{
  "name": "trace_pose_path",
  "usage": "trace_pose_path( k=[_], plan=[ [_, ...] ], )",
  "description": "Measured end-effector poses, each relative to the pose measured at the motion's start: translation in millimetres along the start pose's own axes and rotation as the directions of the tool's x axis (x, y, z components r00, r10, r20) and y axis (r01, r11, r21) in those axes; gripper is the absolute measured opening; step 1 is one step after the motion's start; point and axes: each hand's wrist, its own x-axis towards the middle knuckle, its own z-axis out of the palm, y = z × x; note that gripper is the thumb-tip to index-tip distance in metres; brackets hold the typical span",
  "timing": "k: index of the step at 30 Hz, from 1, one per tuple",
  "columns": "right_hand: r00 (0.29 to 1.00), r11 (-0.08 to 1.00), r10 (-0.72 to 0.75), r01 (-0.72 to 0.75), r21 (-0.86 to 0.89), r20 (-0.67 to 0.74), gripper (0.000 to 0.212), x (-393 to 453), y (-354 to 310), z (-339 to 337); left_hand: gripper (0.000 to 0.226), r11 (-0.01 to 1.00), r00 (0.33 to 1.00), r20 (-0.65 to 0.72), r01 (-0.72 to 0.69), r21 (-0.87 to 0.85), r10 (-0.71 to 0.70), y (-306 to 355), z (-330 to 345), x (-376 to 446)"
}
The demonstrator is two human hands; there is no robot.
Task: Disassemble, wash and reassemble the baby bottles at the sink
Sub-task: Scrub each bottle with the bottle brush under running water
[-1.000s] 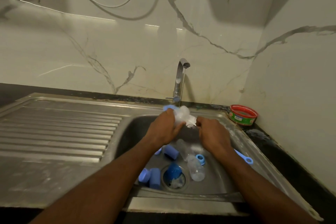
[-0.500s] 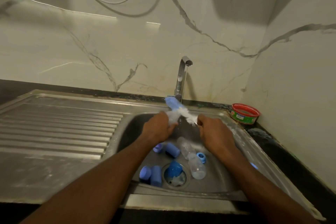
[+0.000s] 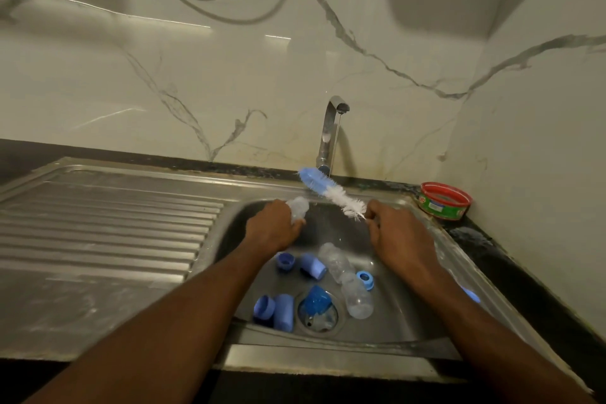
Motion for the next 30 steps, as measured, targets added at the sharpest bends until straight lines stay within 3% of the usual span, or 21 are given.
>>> trace_pose_path(
  k=[2, 4, 5, 8, 11, 13, 15, 17, 21, 24, 25, 28, 30],
  plan=[
    [0.999, 1.000, -0.027, 0.027, -0.010, 0.018, 0.007, 2.9, -8.3, 1.5, 0.047, 0.981, 0.983, 0.055, -0.171, -0.087, 0.177, 8.4, -2.0, -0.9],
    [0.997, 1.000, -0.010, 0.012, -0.028, 0.074, 0.013, 7.0, -16.7, 2.9, 0.057, 0.911, 0.907, 0.108, -0.395, -0.118, 0.407, 27.4, -2.6, -6.6],
    [0.996, 1.000, 0.014, -0.012, -0.029, 0.093, 0.016, 9.5, -17.4, 2.3, 0.059, 0.892, 0.887, 0.111, -0.438, -0.109, 0.449, 34.9, -1.1, -9.2],
    [0.997, 0.998, 0.042, -0.039, -0.045, 0.069, 0.006, 10.3, -8.6, -1.1, 0.055, 0.952, 0.957, 0.063, -0.272, -0.140, 0.282, 30.7, 2.7, -6.4],
    [0.996, 0.998, 0.006, 0.000, -0.063, 0.093, 0.009, 1.9, -2.6, 0.5, 0.049, 0.991, 0.996, 0.000, -0.086, -0.105, 0.087, 4.9, 3.7, 4.3],
    [0.996, 0.997, -0.006, 0.014, -0.077, 0.094, 0.009, 1.6, -4.8, 2.2, 0.048, 0.981, 0.992, 0.001, -0.127, -0.144, 0.129, 2.6, 2.8, 5.3],
    [0.995, 0.998, 0.001, 0.006, -0.070, 0.097, 0.012, 6.3, -9.4, 3.8, 0.054, 0.926, 0.946, 0.043, -0.303, -0.226, 0.320, 13.9, 4.2, 2.0],
    [0.992, 0.996, 0.027, -0.016, -0.086, 0.124, 0.015, 9.5, -12.4, 4.5, 0.057, 0.888, 0.902, 0.015, -0.423, -0.180, 0.432, 28.0, 6.1, -0.5],
    [0.998, 0.991, 0.051, -0.047, -0.127, 0.030, 0.013, 8.4, -6.5, -0.2, 0.048, 0.962, 0.988, -0.023, -0.157, -0.224, 0.155, 21.4, 6.3, 0.8],
    [0.999, 0.999, 0.014, -0.016, -0.045, -0.048, 0.020, 7.8, -5.5, -2.7, 0.045, 0.998, 0.999, 0.027, -0.025, -0.050, 0.027, -3.1, 4.7, 7.5],
    [1.000, 1.000, -0.008, 0.008, -0.023, -0.027, 0.021, 8.4, -8.3, -1.1, 0.044, 0.997, 0.997, 0.045, -0.055, -0.058, 0.058, -4.1, 4.1, 7.7],
    [0.995, 0.998, -0.035, 0.040, -0.052, 0.092, 0.022, 9.6, -20.4, 7.2, 0.048, 0.931, 0.929, 0.099, -0.345, -0.119, 0.356, 16.8, 0.9, -0.8],
    [0.997, 0.996, -0.035, 0.040, -0.077, 0.066, 0.018, 12.4, -23.2, 8.2, 0.055, 0.909, 0.907, 0.089, -0.402, -0.110, 0.411, 29.7, 2.6, -4.2]
  ],
)
